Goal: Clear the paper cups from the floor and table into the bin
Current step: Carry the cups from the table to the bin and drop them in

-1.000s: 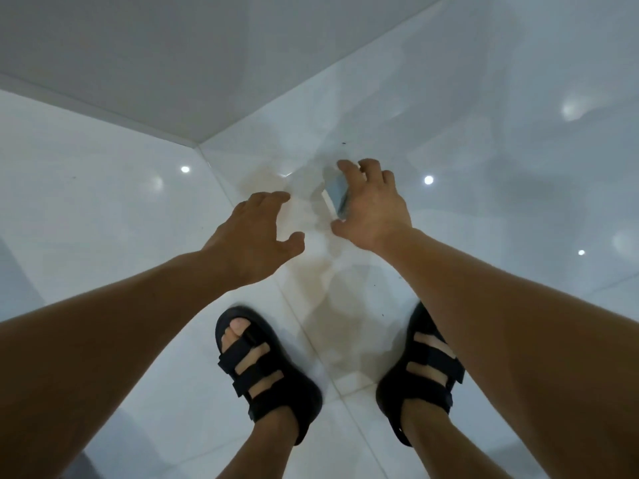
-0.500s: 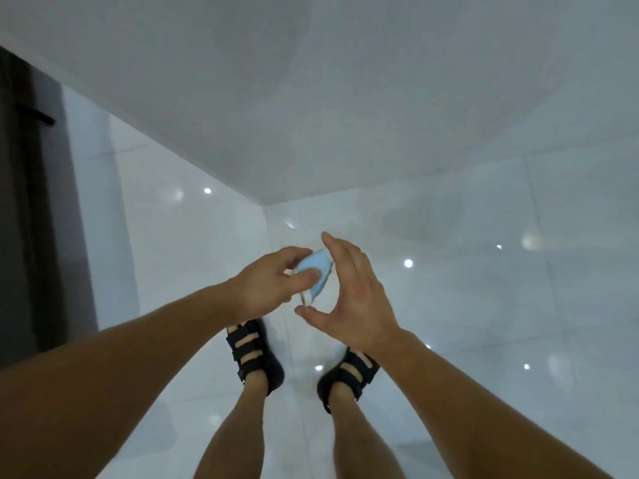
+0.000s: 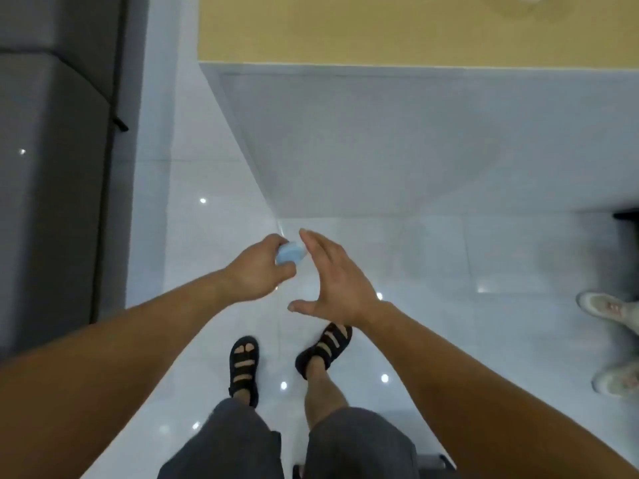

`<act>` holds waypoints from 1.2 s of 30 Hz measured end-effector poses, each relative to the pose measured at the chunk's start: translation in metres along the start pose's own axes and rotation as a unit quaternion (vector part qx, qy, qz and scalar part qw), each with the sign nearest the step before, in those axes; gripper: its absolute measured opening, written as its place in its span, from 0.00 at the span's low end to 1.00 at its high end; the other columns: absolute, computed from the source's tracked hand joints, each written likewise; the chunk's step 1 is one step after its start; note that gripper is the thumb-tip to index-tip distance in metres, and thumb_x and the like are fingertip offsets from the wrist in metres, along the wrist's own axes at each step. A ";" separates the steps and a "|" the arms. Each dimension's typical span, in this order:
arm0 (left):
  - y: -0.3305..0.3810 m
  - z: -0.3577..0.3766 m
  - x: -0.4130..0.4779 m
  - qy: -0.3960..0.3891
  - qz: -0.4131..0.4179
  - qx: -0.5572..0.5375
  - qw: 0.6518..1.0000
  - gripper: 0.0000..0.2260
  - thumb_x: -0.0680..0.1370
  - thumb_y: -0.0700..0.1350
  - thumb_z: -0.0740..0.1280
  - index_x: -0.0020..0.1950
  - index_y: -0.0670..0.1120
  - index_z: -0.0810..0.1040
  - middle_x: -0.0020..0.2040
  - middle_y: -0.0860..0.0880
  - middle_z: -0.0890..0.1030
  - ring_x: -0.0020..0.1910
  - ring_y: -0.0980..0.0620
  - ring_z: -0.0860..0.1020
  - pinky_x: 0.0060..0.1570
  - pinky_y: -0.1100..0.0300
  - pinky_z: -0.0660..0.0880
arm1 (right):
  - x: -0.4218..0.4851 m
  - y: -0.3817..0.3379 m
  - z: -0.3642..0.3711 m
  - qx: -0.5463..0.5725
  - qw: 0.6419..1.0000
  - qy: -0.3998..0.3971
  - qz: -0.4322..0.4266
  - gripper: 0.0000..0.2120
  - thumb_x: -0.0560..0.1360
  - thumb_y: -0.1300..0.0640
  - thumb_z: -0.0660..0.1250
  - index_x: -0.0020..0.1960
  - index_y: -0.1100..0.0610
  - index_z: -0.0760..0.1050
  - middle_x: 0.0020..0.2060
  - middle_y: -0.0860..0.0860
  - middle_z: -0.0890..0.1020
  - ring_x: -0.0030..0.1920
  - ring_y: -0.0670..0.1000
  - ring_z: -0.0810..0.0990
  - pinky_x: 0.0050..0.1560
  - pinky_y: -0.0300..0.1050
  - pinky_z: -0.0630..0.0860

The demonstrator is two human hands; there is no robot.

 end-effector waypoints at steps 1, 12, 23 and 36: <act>0.004 -0.007 -0.003 0.008 0.011 0.048 0.999 0.17 0.77 0.48 0.65 0.64 0.46 0.68 0.49 0.49 0.76 0.41 0.53 0.75 0.37 0.61 0.69 | -0.008 0.002 -0.003 -0.023 0.999 -0.010 0.031 0.54 0.68 0.36 0.73 0.80 0.48 0.43 0.78 0.52 0.53 0.76 0.54 0.54 0.71 0.56 0.64; 0.038 0.041 -0.070 -0.103 0.205 0.302 0.925 0.22 0.79 0.47 0.61 0.72 0.46 0.62 0.62 0.42 0.75 0.51 0.43 0.75 0.48 0.58 0.68 | -0.230 0.001 0.025 0.072 0.882 0.115 0.452 0.46 0.73 0.36 0.67 0.80 0.52 0.46 0.78 0.53 0.55 0.76 0.56 0.54 0.72 0.56 0.62; 0.058 0.243 -0.249 -0.304 0.402 0.457 0.733 0.25 0.79 0.46 0.61 0.75 0.47 0.60 0.66 0.42 0.73 0.59 0.42 0.74 0.53 0.57 0.70 | -0.498 -0.119 0.215 0.190 0.629 0.232 0.717 0.43 0.73 0.36 0.65 0.79 0.50 0.50 0.76 0.51 0.57 0.75 0.56 0.55 0.68 0.57 0.66; -0.042 0.453 -0.433 -0.418 0.482 0.544 0.544 0.23 0.80 0.47 0.60 0.75 0.49 0.61 0.64 0.44 0.75 0.49 0.48 0.74 0.48 0.59 0.69 | -0.662 -0.195 0.416 0.294 0.401 0.344 0.796 0.43 0.71 0.40 0.70 0.77 0.48 0.50 0.76 0.52 0.54 0.74 0.57 0.53 0.67 0.58 0.65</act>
Point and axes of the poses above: each hand's wrist, its own x-axis towards the middle knuckle, its own z-axis out of the palm, y = z × x, the point moved 7 cm from there along x, towards the middle knuckle
